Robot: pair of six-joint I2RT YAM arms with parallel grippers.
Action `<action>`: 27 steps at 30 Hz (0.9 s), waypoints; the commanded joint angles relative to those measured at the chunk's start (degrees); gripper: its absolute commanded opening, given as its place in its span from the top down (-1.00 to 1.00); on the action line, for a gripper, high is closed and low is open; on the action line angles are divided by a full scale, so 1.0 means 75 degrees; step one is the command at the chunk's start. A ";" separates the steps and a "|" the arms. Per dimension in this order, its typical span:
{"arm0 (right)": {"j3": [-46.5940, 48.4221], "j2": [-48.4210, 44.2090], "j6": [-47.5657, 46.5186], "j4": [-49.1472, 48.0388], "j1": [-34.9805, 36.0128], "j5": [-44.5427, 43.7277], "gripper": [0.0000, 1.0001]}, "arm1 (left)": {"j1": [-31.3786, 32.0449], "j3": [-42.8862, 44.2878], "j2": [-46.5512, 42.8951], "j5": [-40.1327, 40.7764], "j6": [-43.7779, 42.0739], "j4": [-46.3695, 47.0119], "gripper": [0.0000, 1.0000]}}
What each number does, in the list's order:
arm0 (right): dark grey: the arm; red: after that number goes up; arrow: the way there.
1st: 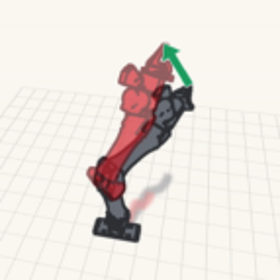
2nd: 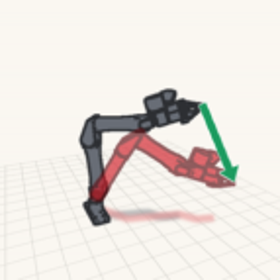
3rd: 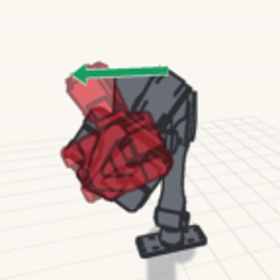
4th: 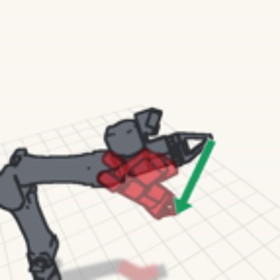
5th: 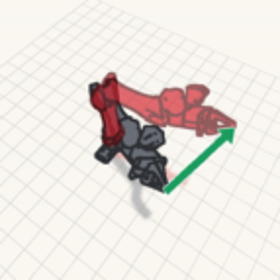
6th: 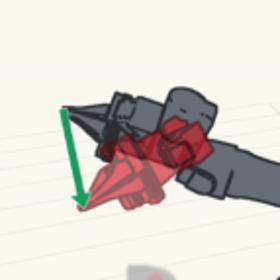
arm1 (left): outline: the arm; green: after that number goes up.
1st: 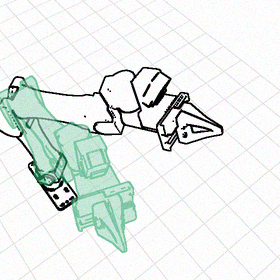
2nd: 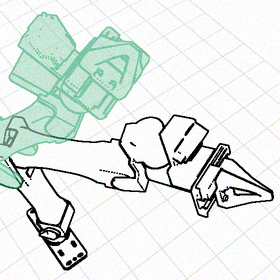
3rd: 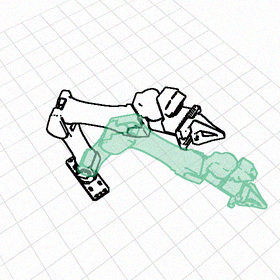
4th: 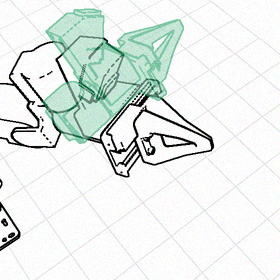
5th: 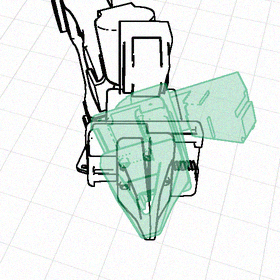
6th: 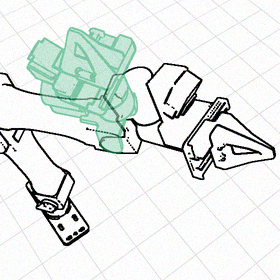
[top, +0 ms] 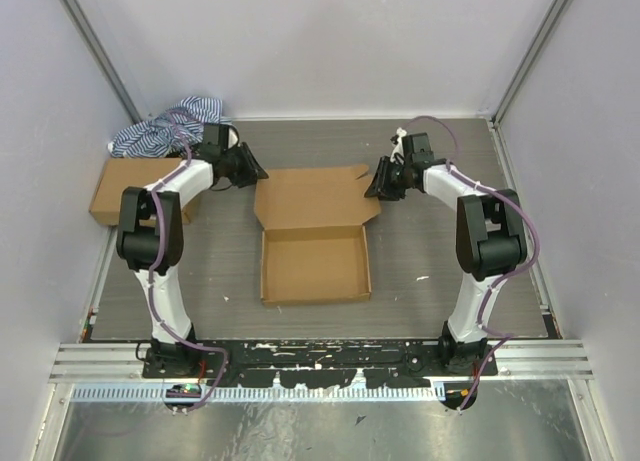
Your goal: Fold the paper box
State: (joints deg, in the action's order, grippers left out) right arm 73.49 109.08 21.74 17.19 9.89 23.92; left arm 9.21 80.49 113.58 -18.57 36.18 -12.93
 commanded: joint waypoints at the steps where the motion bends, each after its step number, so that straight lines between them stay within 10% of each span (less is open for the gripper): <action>1: 0.0616 -0.0559 -0.0387 0.0412 0.0300 -0.0486 0.32 | 0.0195 0.0597 0.0293 0.0423 -0.0467 -0.0934 0.23; 18: 0.1182 -0.0528 -0.0641 0.1125 0.0730 -0.1266 0.38 | 0.0573 0.2107 0.0743 0.1335 -0.1369 -0.2960 1.00; 27: 0.1041 -0.1281 -0.0945 0.1457 0.0782 -0.1862 0.07 | 0.1064 -0.0329 -0.1587 0.1723 -0.1906 -0.0270 1.00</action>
State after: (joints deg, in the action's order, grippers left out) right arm 79.70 106.52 16.97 27.27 15.42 13.06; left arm 15.88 84.77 111.77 -6.37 24.47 -26.44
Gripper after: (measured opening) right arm 0.449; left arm 0.012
